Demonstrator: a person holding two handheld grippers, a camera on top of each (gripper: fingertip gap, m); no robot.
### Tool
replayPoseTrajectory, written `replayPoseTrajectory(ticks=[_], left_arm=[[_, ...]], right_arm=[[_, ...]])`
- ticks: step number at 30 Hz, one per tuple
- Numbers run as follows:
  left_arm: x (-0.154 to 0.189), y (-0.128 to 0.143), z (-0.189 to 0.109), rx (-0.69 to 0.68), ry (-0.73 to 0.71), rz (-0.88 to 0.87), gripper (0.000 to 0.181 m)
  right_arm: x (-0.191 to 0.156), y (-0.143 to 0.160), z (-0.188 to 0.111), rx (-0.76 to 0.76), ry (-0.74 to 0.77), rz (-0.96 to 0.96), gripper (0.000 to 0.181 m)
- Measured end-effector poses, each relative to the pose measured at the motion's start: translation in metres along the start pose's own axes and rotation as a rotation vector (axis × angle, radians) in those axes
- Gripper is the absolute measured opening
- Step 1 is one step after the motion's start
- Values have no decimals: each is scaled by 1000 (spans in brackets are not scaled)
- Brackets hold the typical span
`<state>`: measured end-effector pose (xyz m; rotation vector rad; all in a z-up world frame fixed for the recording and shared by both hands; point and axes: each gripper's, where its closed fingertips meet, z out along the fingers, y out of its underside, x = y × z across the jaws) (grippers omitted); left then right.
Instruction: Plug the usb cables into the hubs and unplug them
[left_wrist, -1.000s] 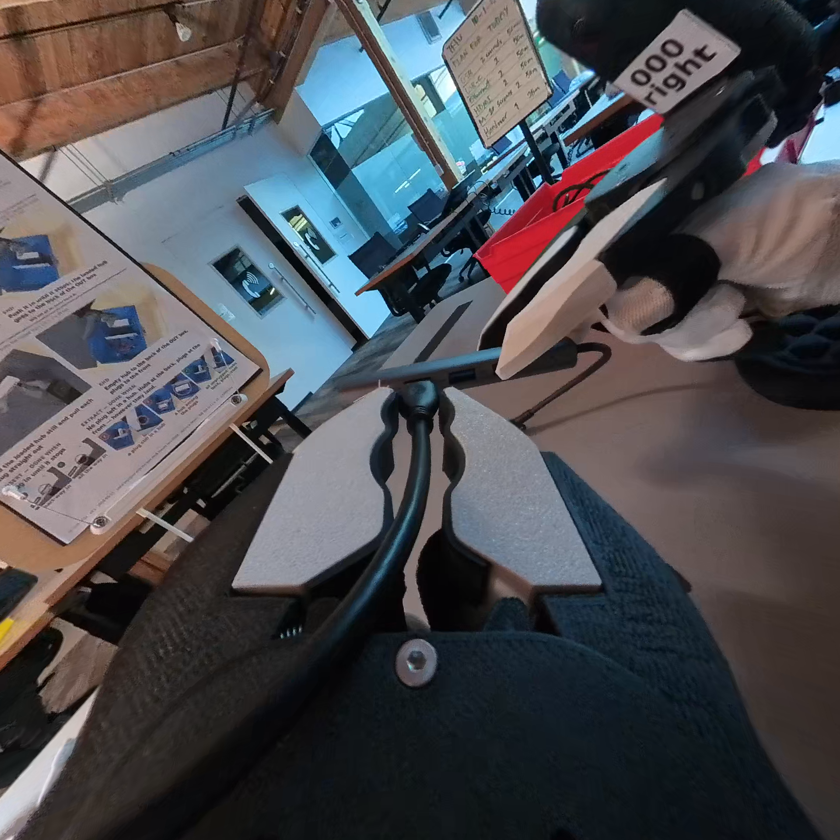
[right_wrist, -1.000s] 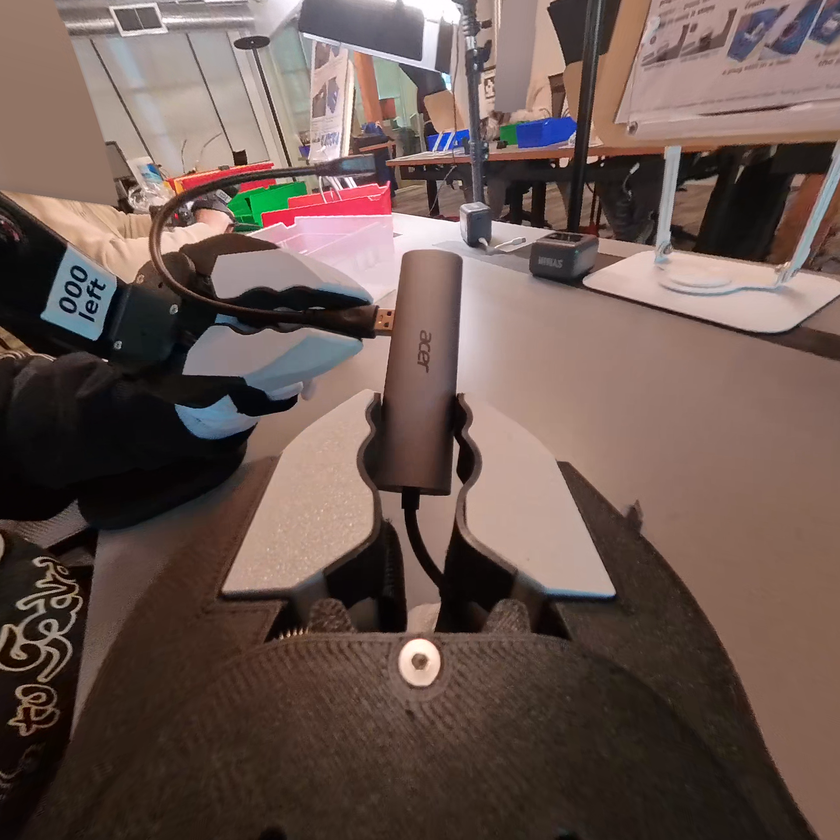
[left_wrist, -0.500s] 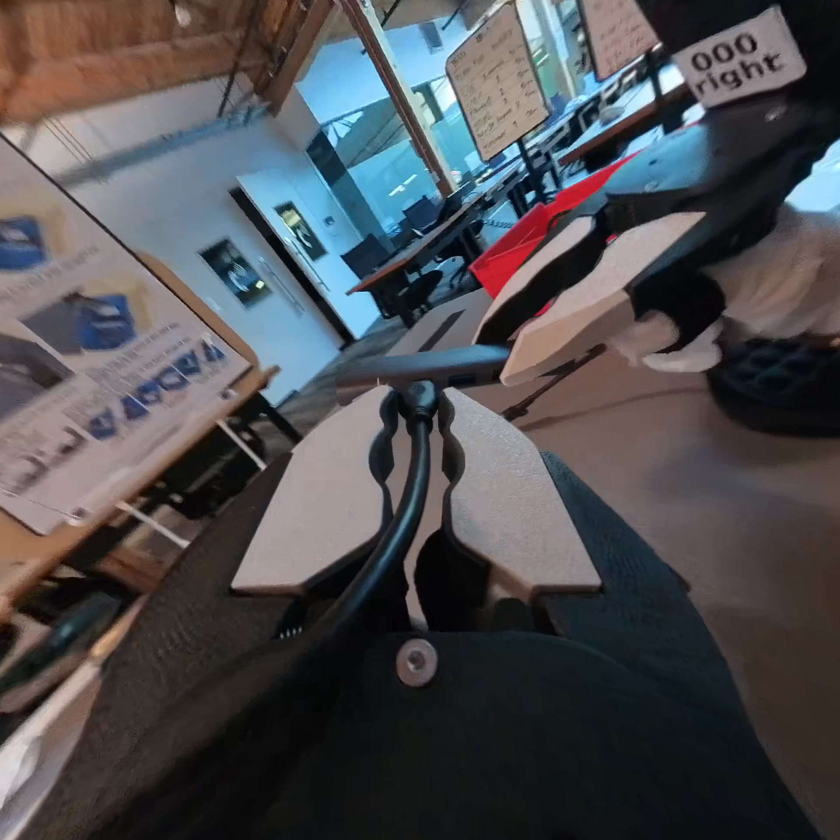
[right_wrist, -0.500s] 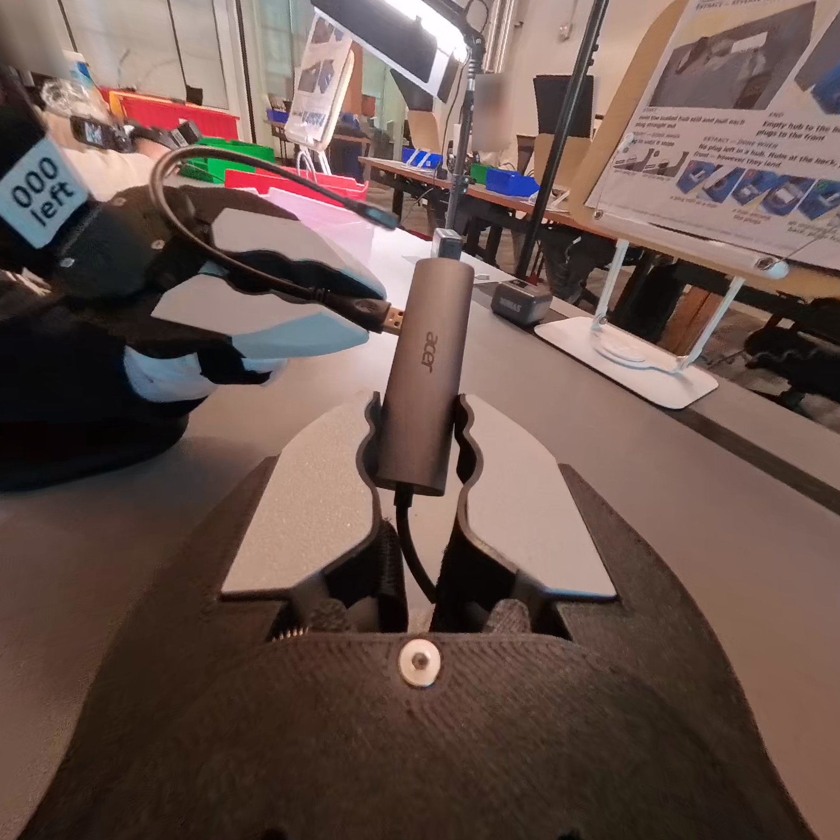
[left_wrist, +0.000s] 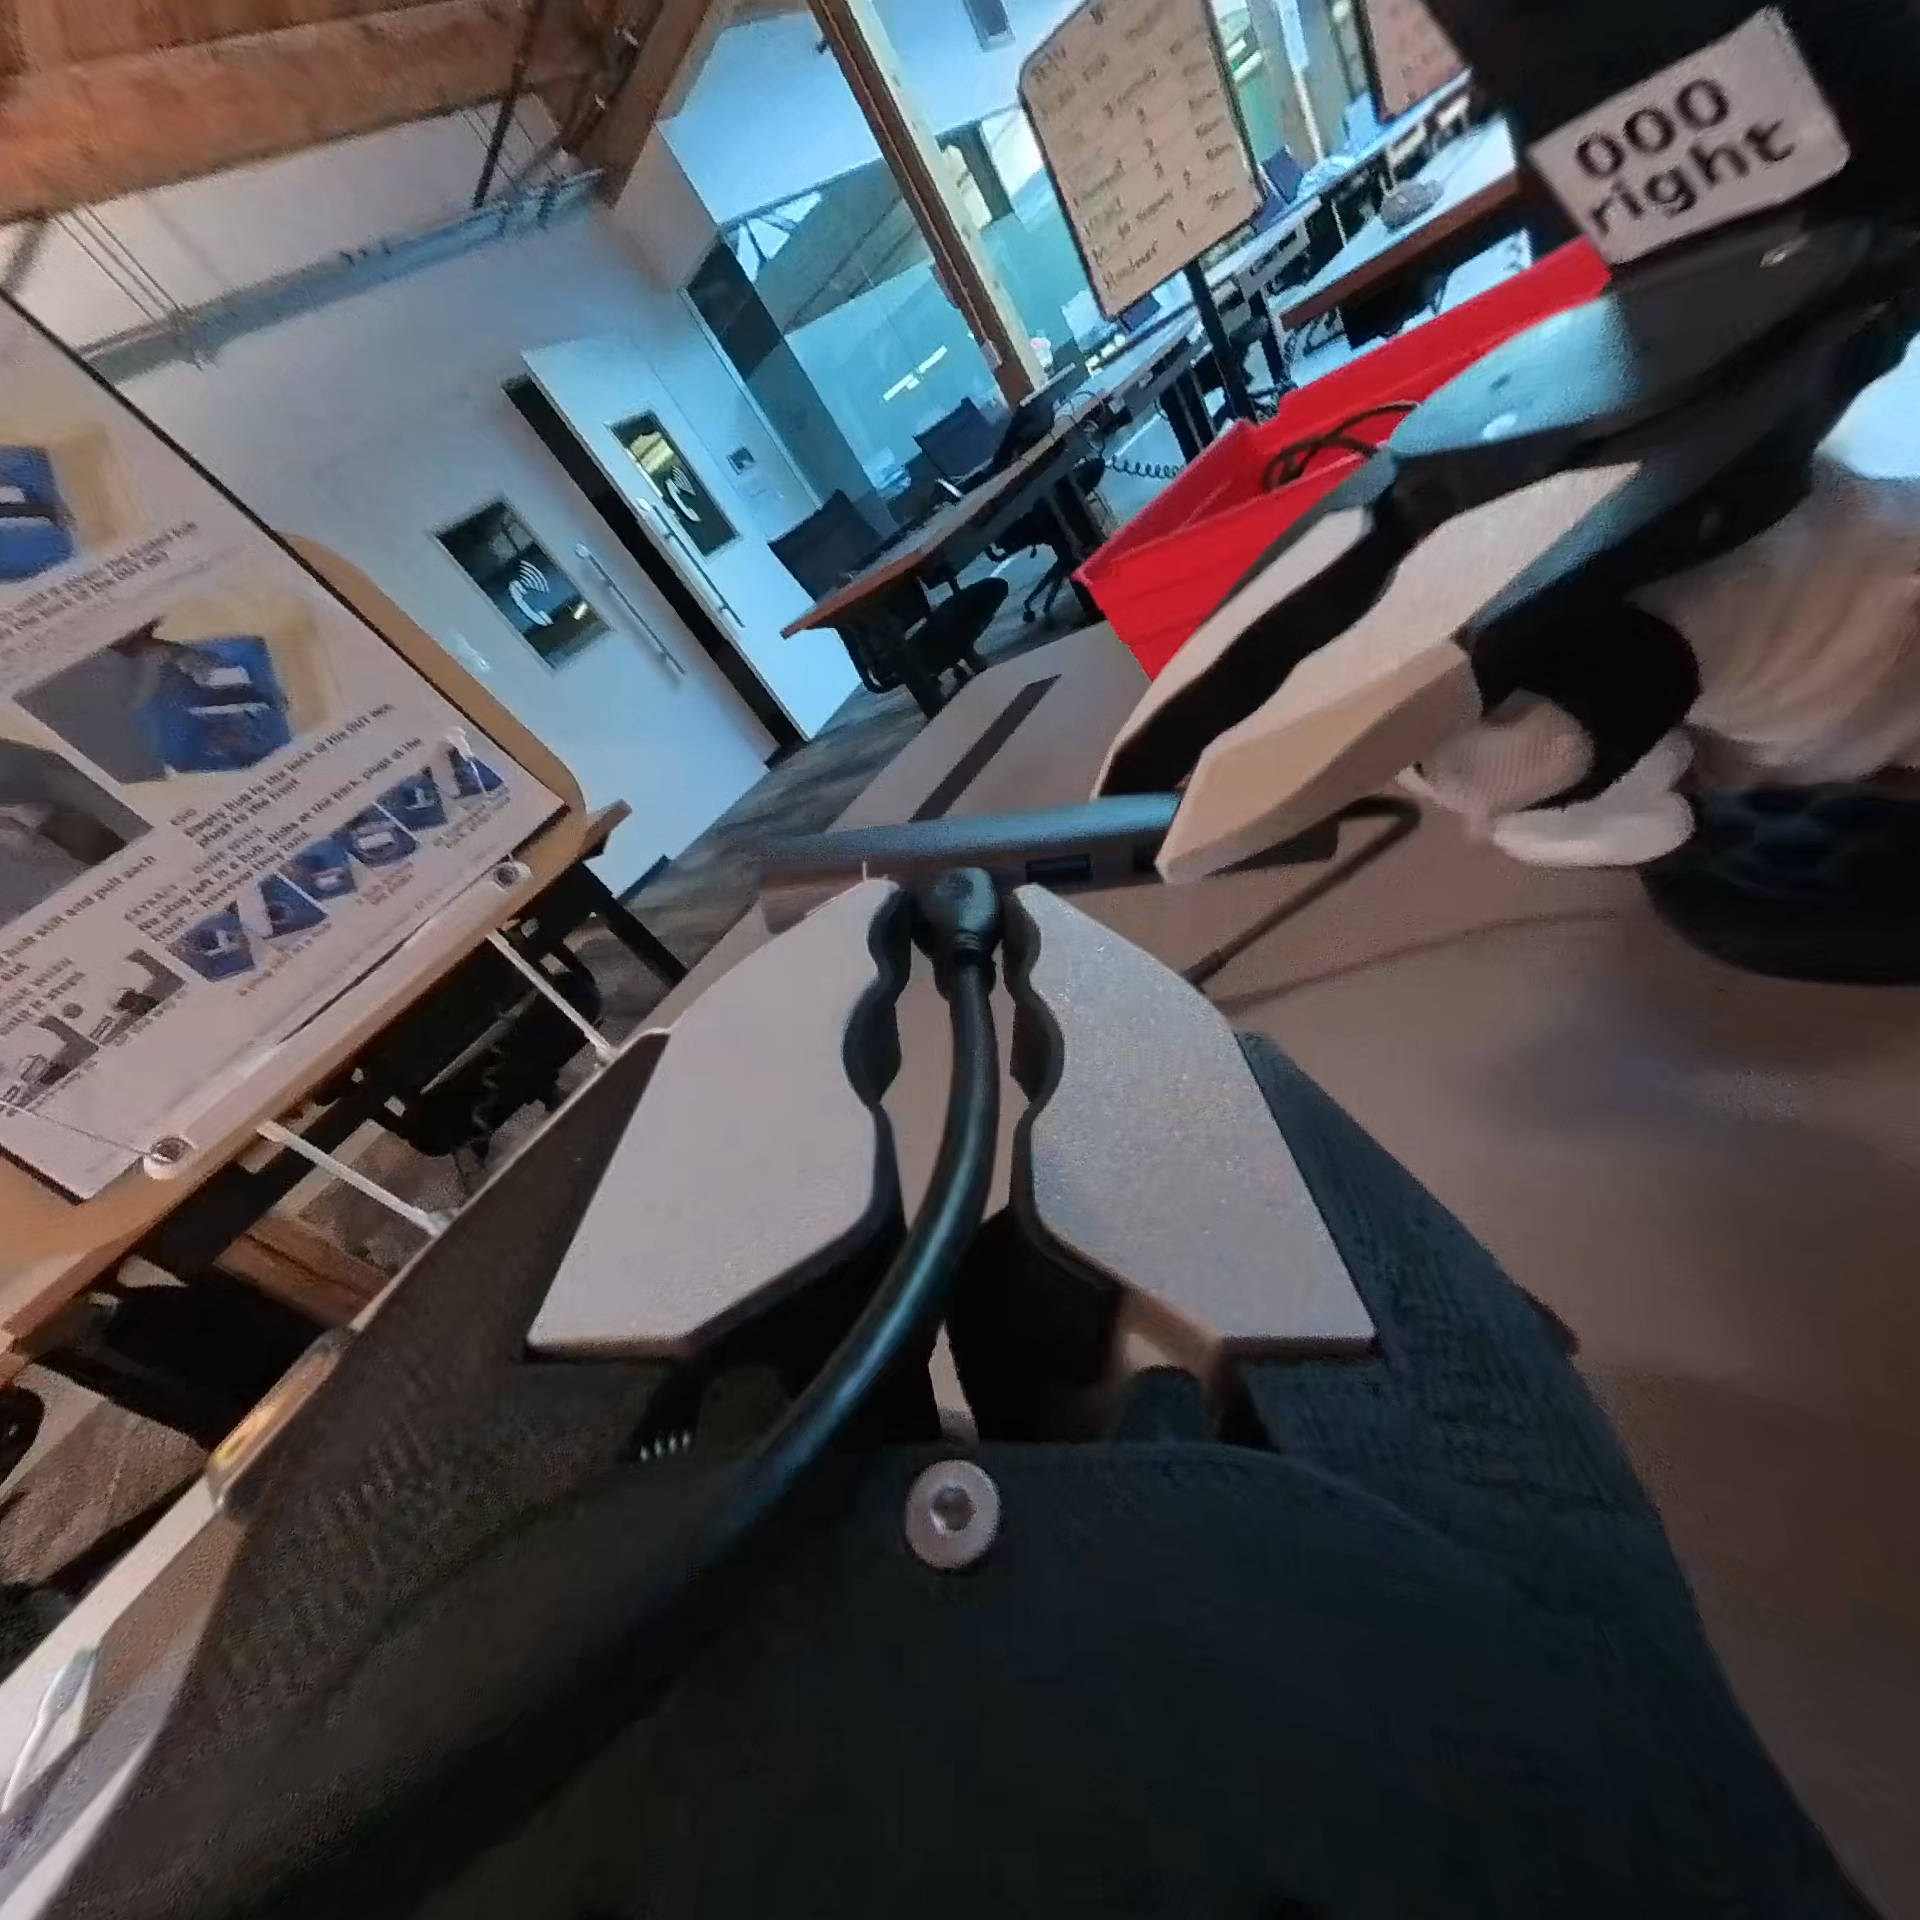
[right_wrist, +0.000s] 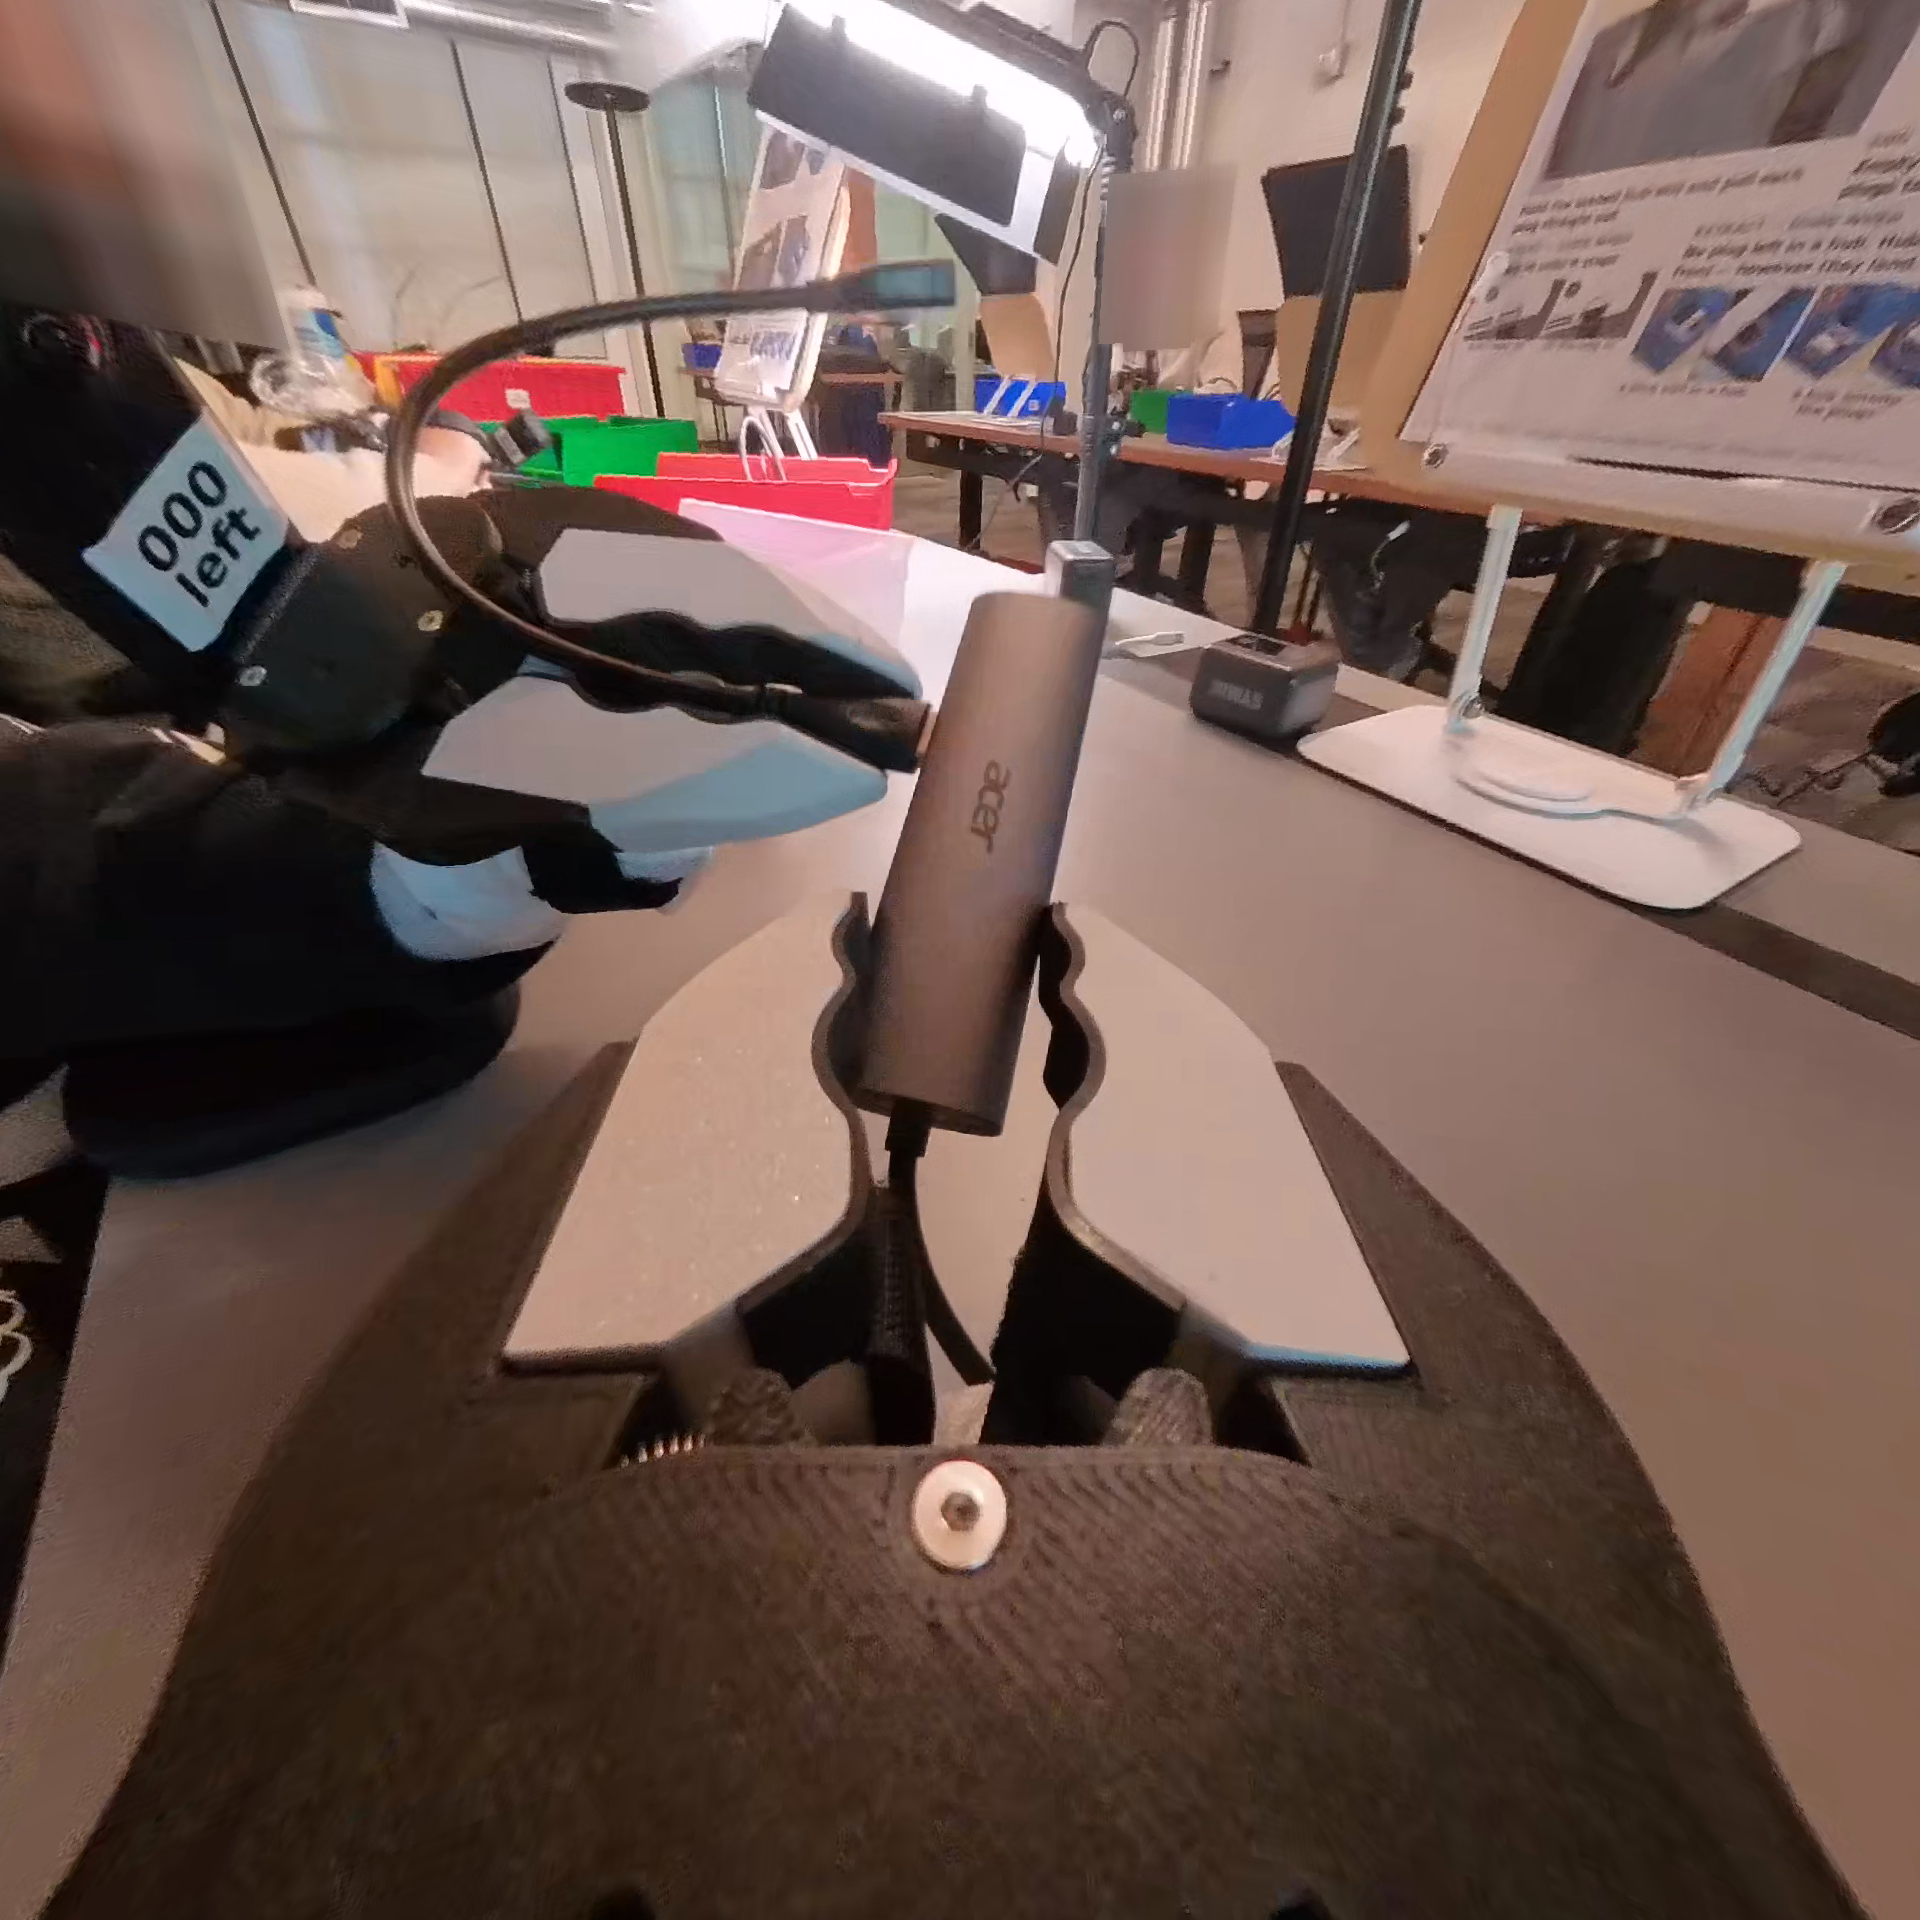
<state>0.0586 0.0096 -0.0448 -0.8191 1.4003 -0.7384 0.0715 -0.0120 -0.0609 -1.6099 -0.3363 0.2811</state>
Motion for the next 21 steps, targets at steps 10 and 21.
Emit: replayPoseTrajectory(ticks=[10,21], left_arm=[[12,33,18,-119,133,-178,20],[12,45,13,-157,285,-480,22]], right_arm=[[20,24,2,-168,83,-11,31],[66,92,-15,-562,253,77,22]])
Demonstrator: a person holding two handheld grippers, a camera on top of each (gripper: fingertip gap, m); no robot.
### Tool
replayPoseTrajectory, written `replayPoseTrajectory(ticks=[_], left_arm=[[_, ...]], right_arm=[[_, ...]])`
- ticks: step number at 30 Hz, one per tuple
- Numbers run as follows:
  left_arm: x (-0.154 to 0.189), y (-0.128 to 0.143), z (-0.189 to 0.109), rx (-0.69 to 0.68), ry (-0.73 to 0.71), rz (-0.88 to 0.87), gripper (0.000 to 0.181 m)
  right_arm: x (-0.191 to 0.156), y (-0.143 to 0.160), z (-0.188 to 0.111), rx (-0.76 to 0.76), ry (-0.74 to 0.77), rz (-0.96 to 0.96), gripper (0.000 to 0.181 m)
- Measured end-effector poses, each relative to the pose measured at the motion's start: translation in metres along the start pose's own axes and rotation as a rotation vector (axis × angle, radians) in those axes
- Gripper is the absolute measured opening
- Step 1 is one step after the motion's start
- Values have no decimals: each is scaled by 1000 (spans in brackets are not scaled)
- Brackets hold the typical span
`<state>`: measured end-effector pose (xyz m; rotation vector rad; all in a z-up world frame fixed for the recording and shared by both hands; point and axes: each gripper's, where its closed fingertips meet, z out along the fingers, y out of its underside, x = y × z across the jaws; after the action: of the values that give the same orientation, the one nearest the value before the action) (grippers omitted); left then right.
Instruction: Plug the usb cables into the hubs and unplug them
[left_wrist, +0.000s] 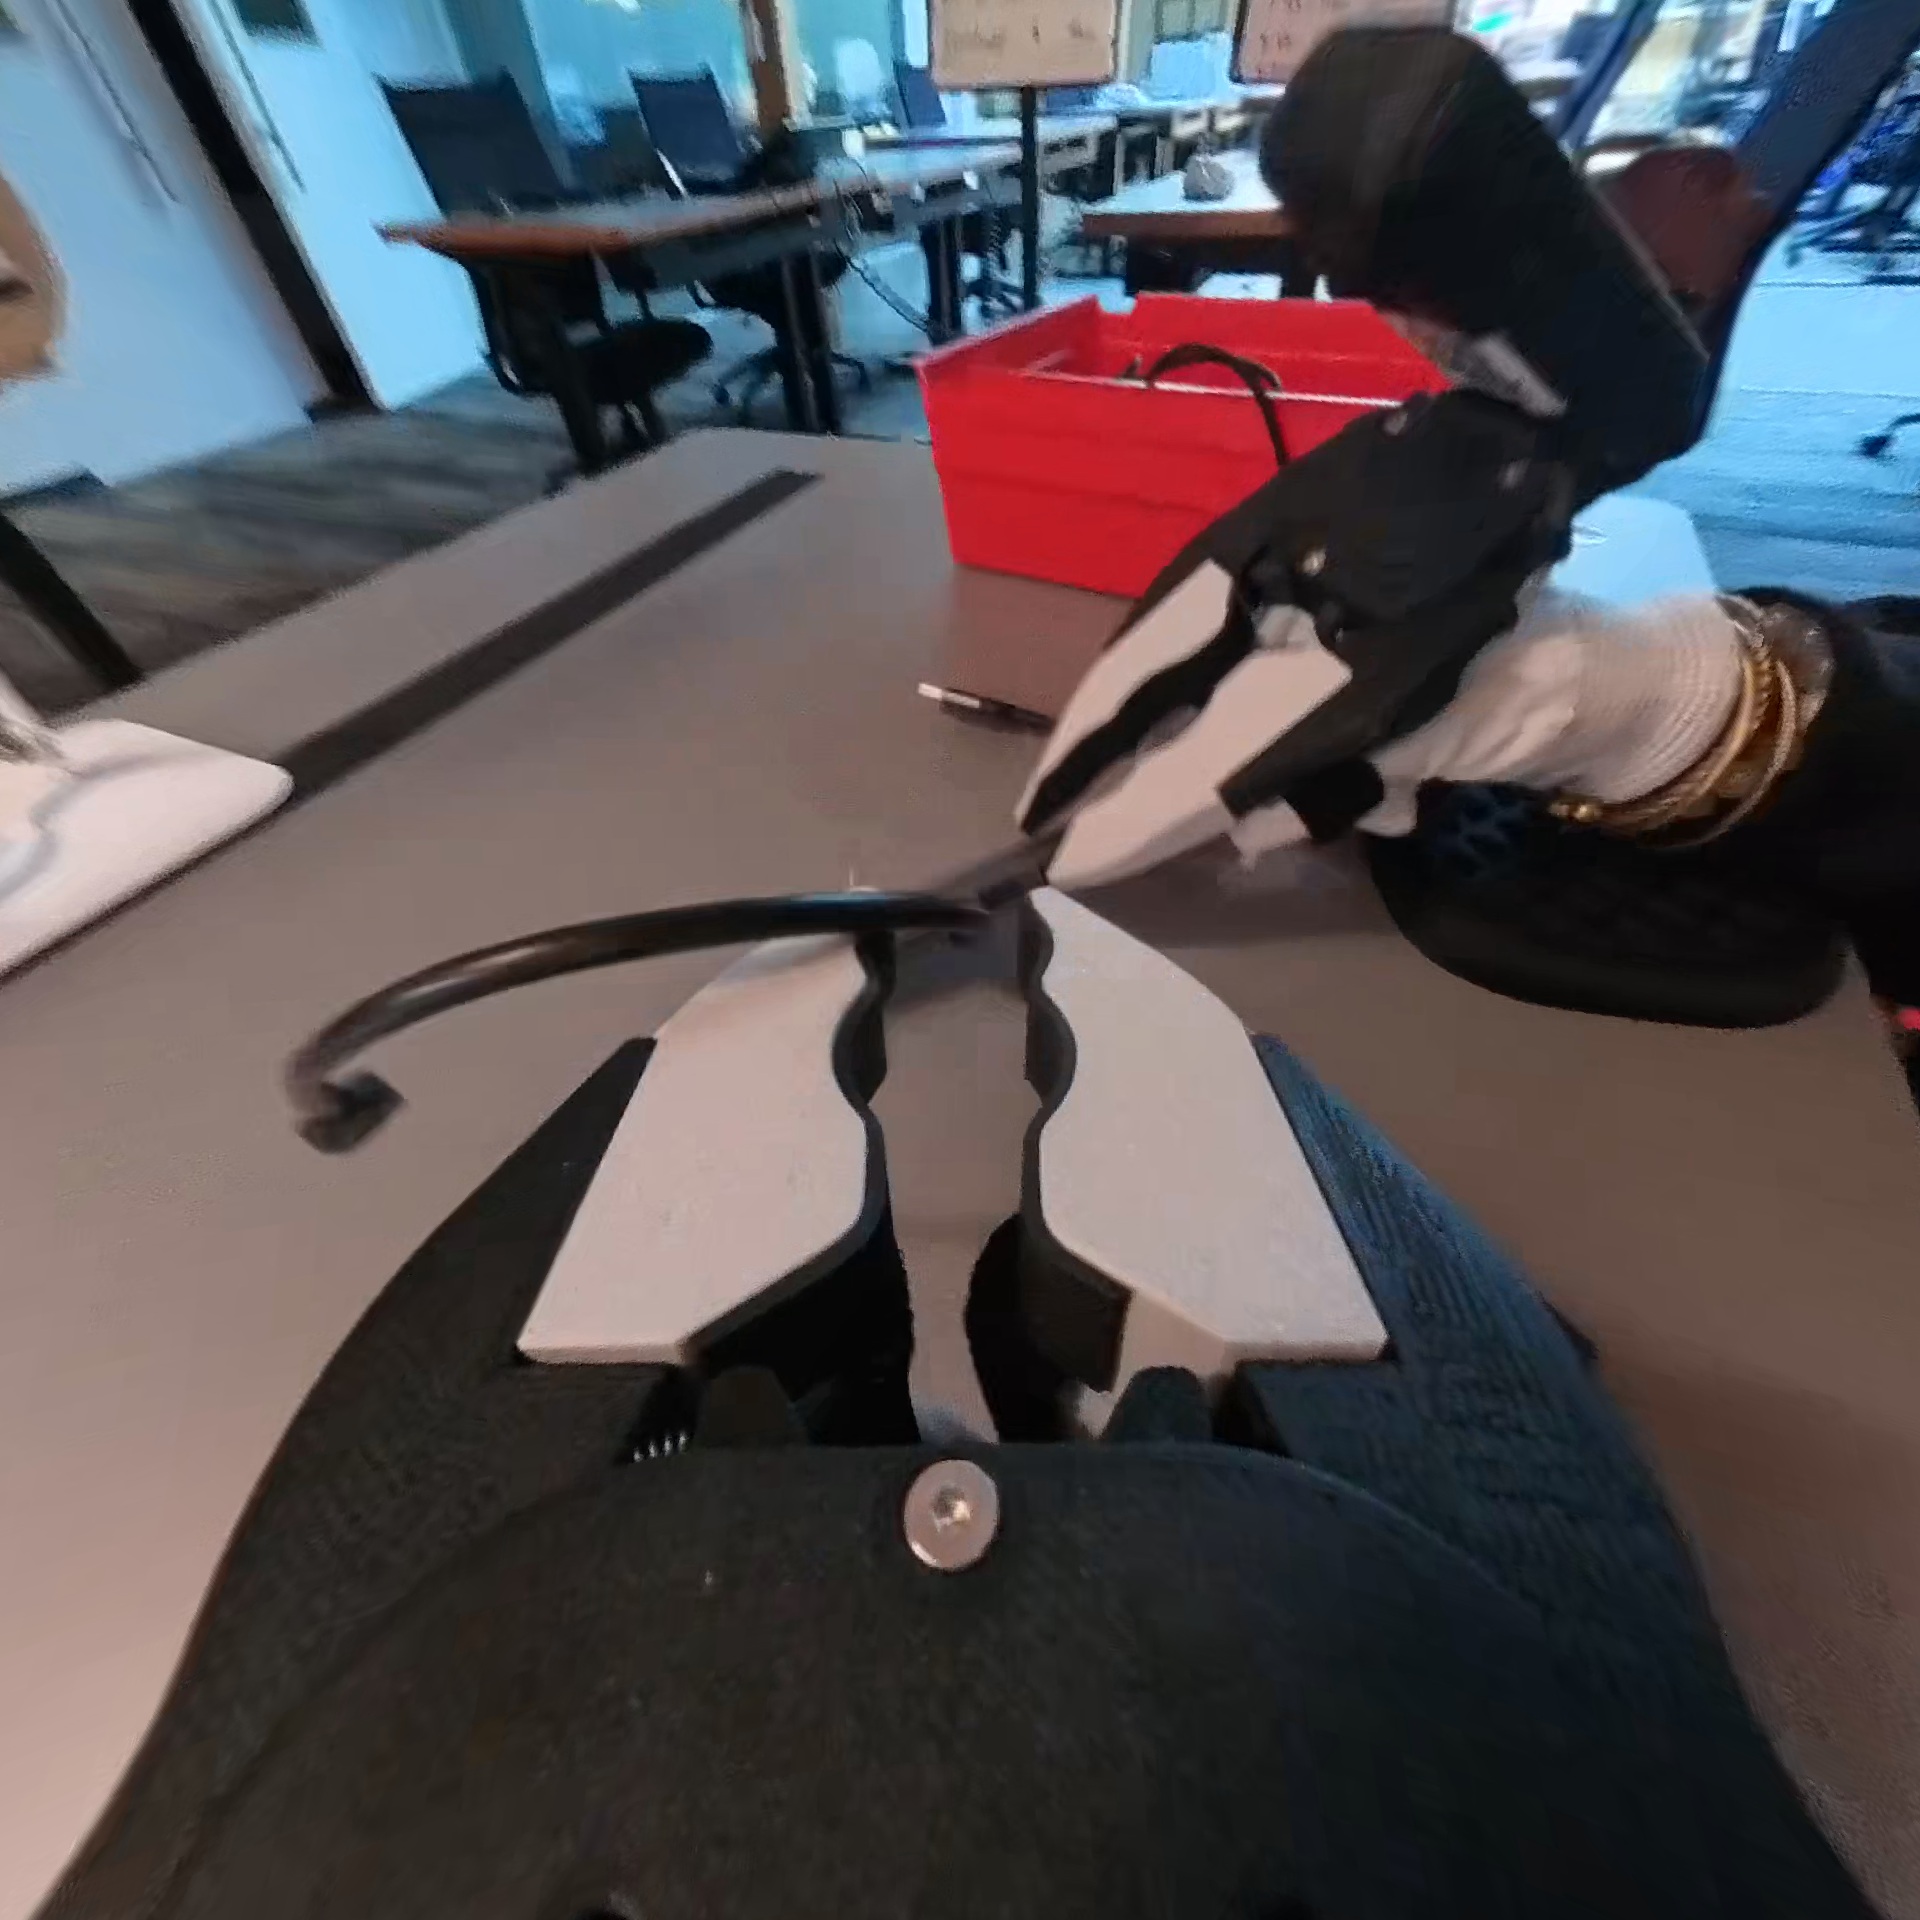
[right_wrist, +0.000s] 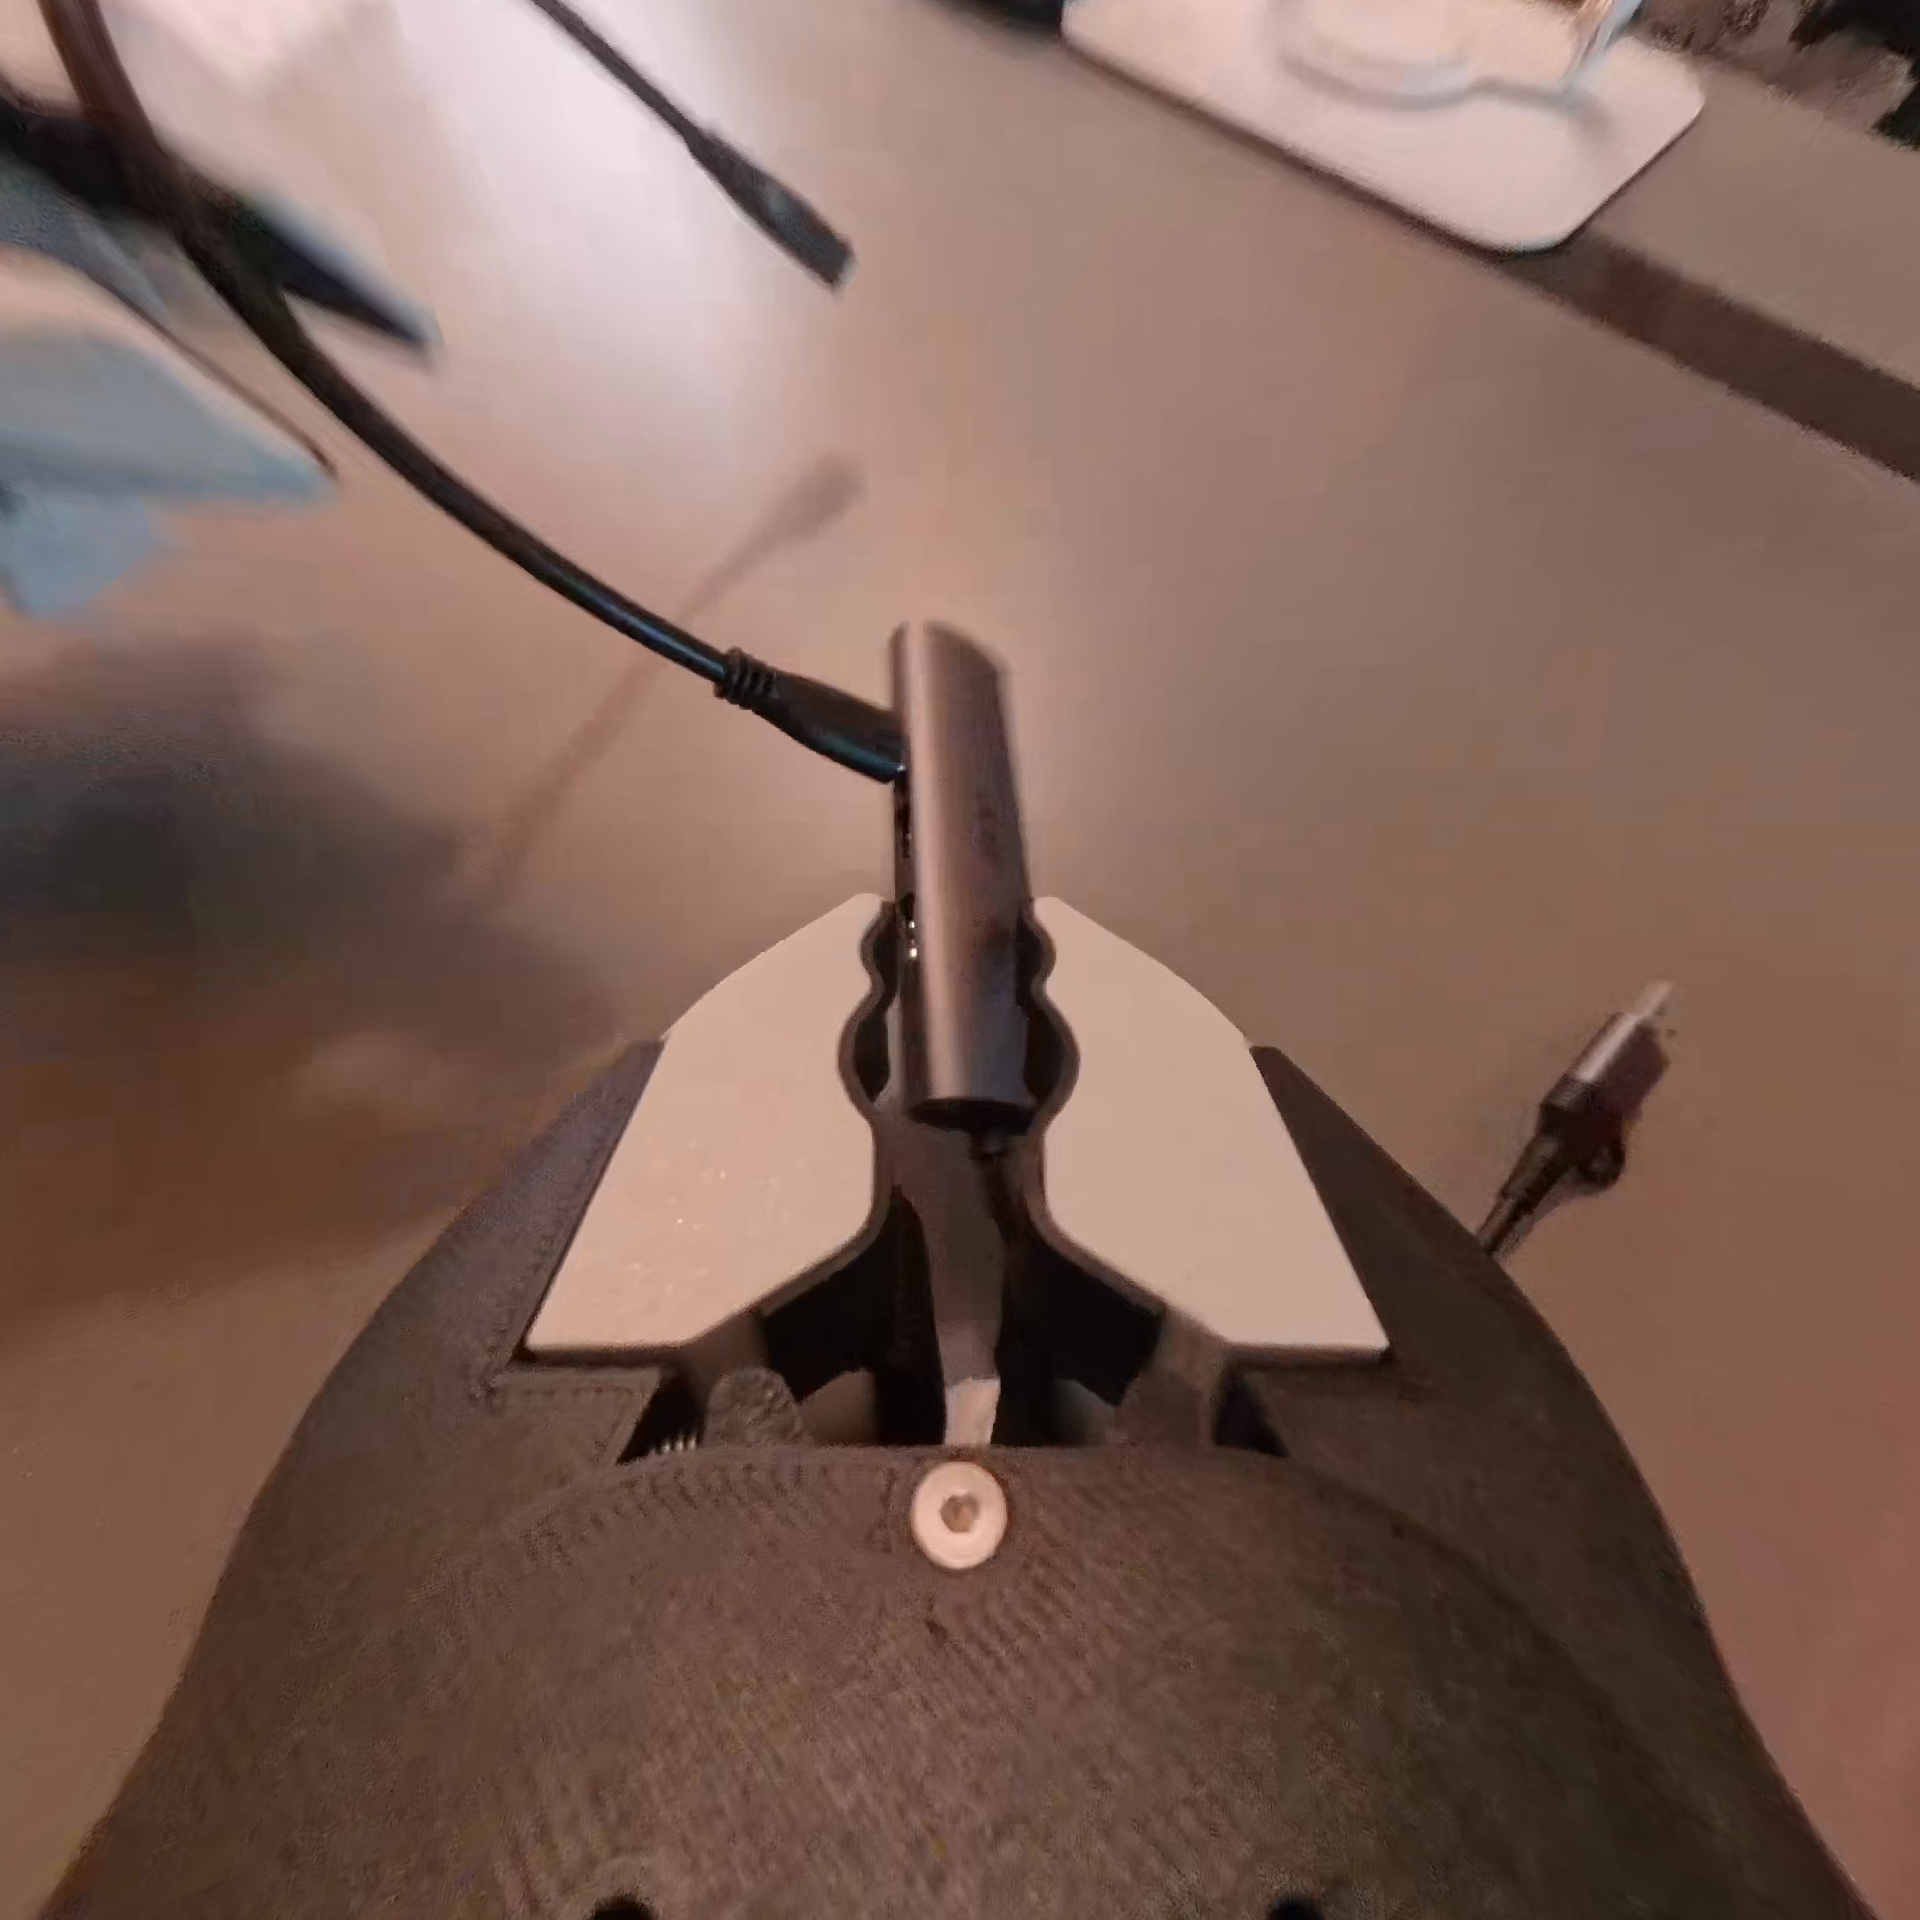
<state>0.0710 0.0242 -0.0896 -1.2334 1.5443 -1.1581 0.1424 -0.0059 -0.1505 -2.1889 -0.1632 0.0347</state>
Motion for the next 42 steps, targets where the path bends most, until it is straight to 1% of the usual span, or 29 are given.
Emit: replayPoseTrajectory(ticks=[1,2,3,4,6,7,9,11,12,13,15,16,17,20,21,22,24,25,26,27,28,29,31,33,37,42], left_arm=[[-1,-5,-3,22,-15,28,22],[-2,-11,-6,52,-29,54,24],[-3,-15,-8,74,-41,79,25],[-3,-18,-9,87,-52,101,27],[-2,-22,-12,101,-66,137,29],[-1,-24,-12,101,-66,154,30],[3,-23,-13,57,-32,168,31],[13,-17,-15,-60,72,106,34],[18,-16,-20,-104,113,58,39],[24,-16,-27,-147,163,25,41],[40,-9,-47,-284,284,-39,45],[45,-8,-60,-328,317,-60,45],[46,-11,-73,-337,317,-70,45],[43,-24,-120,-340,281,-94,45],[36,-26,-137,-348,231,-102,45],[21,-28,-155,-359,130,-103,45],[-25,-23,-199,-400,-183,-109,45],[-50,-14,-227,-447,-351,-125,45],[-72,1,-255,-520,-495,-161,45],[-86,21,-281,-605,-588,-227,45],[-95,42,-301,-681,-636,-309,45],[-100,61,-314,-738,-651,-379,45],[-109,94,-332,-844,-671,-486,50],[-114,116,-338,-922,-662,-543,50],[-124,146,-343,-1034,-649,-631,48],[-131,176,-343,-1115,-603,-715,40]], right_arm=[[-2,5,4,-41,8,-35,25],[-3,9,7,-73,17,-64,32],[-3,11,9,-92,31,-91,45],[-2,10,10,-89,52,-114,61],[-2,0,8,-22,75,-143,77],[-2,-6,6,17,74,-137,78],[-5,-9,5,50,35,-96,76],[-6,-6,6,32,11,-66,77],[-5,-6,6,31,15,-65,79],[-6,-7,6,36,16,-73,78],[-10,-7,6,37,-1,-90,77],[-14,-7,7,36,-27,-95,77],[-18,-8,7,42,-50,-93,78],[-26,-16,3,102,-104,-63,75],[-26,-18,2,113,-113,-45,75],[-25,-19,1,121,-114,-28,75],[-23,-23,-1,148,-116,-3,74],[-24,-25,-2,163,-125,8,73],[-25,-26,-3,174,-136,20,72],[-26,-27,-4,181,-148,29,72],[-27,-28,-4,183,-157,34,72],[-28,-28,-4,183,-161,34,72],[-28,-28,-4,185,-160,26,71],[-30,-28,-4,186,-167,24,71],[-31,-29,-5,194,-176,26,68],[-33,-30,-6,202,-190,22,63]])
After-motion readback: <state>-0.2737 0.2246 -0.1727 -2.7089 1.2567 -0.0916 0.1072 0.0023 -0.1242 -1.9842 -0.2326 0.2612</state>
